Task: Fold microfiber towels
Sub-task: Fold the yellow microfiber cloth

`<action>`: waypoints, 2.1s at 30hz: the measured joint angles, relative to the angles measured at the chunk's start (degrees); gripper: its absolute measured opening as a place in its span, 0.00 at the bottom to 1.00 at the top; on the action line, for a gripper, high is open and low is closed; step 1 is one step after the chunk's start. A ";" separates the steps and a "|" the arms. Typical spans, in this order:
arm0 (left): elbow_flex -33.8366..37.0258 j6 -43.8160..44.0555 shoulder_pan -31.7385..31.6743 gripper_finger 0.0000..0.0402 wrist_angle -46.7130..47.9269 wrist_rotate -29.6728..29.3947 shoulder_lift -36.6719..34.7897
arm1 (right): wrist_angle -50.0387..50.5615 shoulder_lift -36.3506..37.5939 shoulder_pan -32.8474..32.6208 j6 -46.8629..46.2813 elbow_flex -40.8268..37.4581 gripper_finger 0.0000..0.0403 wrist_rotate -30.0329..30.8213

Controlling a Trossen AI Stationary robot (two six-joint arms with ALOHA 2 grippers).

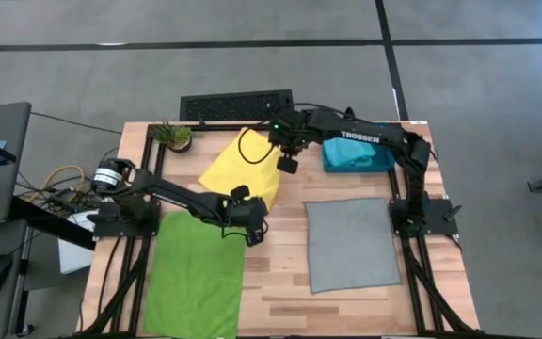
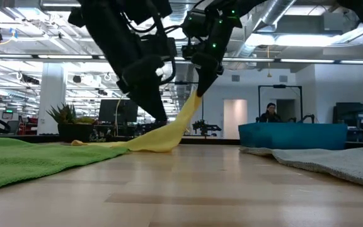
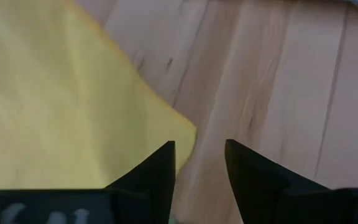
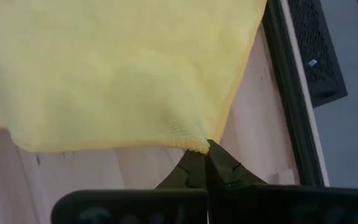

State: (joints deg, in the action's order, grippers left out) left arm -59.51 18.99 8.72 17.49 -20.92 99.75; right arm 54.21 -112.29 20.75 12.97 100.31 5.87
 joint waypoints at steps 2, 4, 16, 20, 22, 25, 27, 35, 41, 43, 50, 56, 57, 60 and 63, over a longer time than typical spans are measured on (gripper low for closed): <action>0.00 -0.27 0.45 0.33 -1.22 0.58 1.04 | 0.05 0.00 0.02 0.06 0.35 0.01 0.00; -0.01 -0.35 0.94 0.33 -3.08 -0.40 2.28 | -0.03 0.01 0.02 0.40 0.79 0.01 0.02; 0.06 -3.92 1.58 0.33 -11.90 -5.27 9.04 | -0.31 0.02 0.02 0.52 0.88 0.01 0.13; 0.00 -4.13 1.48 0.33 -13.07 -5.57 11.18 | -0.43 0.02 0.02 0.52 0.92 0.01 0.17; -0.10 -4.05 1.45 0.33 -12.71 -7.27 11.91 | -0.49 0.02 0.02 0.52 0.92 0.01 0.15; -0.15 -4.43 1.50 0.33 -12.60 -10.08 12.63 | -0.52 0.02 0.02 0.52 0.92 0.01 0.15; -0.13 -4.84 1.56 0.33 -12.36 -12.55 12.74 | -0.48 0.02 0.02 0.52 0.92 0.01 0.15; -0.06 -5.05 -0.13 0.33 -10.66 -14.38 12.83 | -0.48 0.02 0.02 0.52 0.92 0.01 0.07; -0.07 -7.39 -1.23 0.33 -11.39 -11.56 12.72 | -0.48 0.02 0.02 0.50 0.90 0.01 0.04; -0.07 -9.67 -1.45 0.33 -11.79 -9.69 12.65 | -0.48 0.02 0.02 0.51 0.90 0.01 0.04; -0.07 -12.55 -2.46 0.33 -12.34 -9.69 12.72 | -0.48 0.02 0.02 0.50 0.90 0.01 0.04; -0.13 -12.51 -4.86 0.33 -12.47 -7.59 12.72 | -0.48 0.02 0.00 0.46 0.88 0.01 0.04; -0.13 -12.44 -5.37 0.33 -12.44 -6.76 12.70 | -0.48 0.02 -0.02 0.46 0.88 0.01 0.04; -0.11 -11.49 -6.88 0.33 -12.17 -2.95 12.68 | -0.48 0.02 -0.13 0.46 0.88 0.01 0.02; -0.13 -11.13 -8.17 0.32 -11.21 0.69 12.65 | -0.48 0.02 -0.12 0.46 0.88 0.01 0.02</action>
State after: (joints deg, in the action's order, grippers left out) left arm -59.64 7.86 0.55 6.28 -20.23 112.40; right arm 53.74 -112.27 20.63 13.43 101.19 5.89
